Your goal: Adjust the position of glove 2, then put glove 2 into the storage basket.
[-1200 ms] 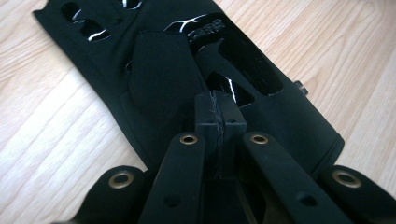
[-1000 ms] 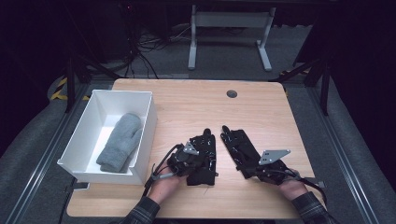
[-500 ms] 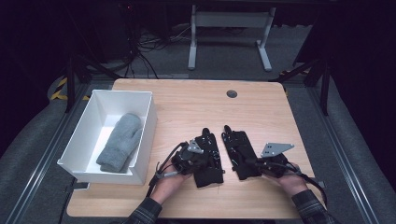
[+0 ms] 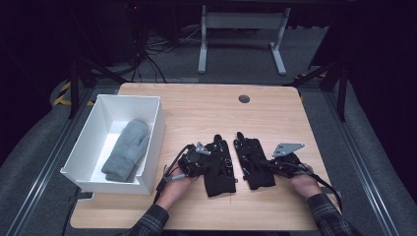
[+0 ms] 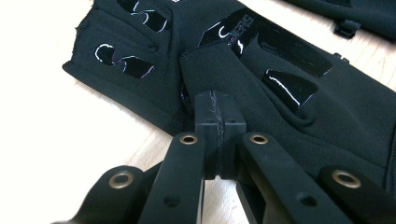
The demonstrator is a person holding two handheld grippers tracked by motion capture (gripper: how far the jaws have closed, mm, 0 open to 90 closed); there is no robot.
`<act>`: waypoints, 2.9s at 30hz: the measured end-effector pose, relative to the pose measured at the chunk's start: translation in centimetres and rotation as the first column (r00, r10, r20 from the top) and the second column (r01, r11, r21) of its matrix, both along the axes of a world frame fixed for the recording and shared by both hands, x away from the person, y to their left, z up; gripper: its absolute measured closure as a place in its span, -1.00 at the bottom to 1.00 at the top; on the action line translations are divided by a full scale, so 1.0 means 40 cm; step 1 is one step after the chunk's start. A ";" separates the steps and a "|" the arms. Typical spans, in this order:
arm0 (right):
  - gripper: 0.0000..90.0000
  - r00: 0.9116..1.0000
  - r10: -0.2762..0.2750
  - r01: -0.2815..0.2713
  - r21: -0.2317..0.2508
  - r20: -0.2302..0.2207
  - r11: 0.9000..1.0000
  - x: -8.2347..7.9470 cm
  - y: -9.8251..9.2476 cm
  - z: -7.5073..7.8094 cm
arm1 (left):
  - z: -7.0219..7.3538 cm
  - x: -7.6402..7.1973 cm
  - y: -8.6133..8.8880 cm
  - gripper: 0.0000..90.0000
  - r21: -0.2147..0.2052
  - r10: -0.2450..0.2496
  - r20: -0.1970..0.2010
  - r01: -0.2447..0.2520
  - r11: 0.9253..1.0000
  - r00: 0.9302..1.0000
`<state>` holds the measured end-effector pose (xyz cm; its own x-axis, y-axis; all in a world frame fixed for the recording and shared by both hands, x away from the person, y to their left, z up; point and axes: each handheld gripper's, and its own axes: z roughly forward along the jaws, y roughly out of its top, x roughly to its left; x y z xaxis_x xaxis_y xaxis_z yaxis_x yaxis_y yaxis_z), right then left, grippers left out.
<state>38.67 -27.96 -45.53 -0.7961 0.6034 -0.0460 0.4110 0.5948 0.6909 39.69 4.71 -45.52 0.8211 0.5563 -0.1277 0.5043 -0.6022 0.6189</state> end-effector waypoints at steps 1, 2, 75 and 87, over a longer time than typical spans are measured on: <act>1.00 1.000 0.004 -0.004 0.001 -0.003 1.000 -0.002 0.003 0.000 | -0.001 0.000 -0.003 1.00 -0.001 -0.004 0.002 0.004 1.000 1.000; 0.99 1.000 0.008 -0.008 0.002 -0.001 1.000 -0.003 0.004 0.000 | 0.000 0.001 -0.007 1.00 0.002 -0.017 -0.002 0.017 1.000 1.000; 0.99 1.000 0.022 -0.021 0.050 -0.018 0.999 -0.025 0.008 -0.004 | 0.111 0.058 -0.024 1.00 -0.298 -0.015 -0.068 -0.006 0.955 0.998; 0.99 0.998 0.055 -0.055 0.043 -0.014 0.998 0.001 0.067 -0.003 | 0.144 0.058 -0.101 1.00 -0.316 -0.096 -0.059 0.073 0.946 0.994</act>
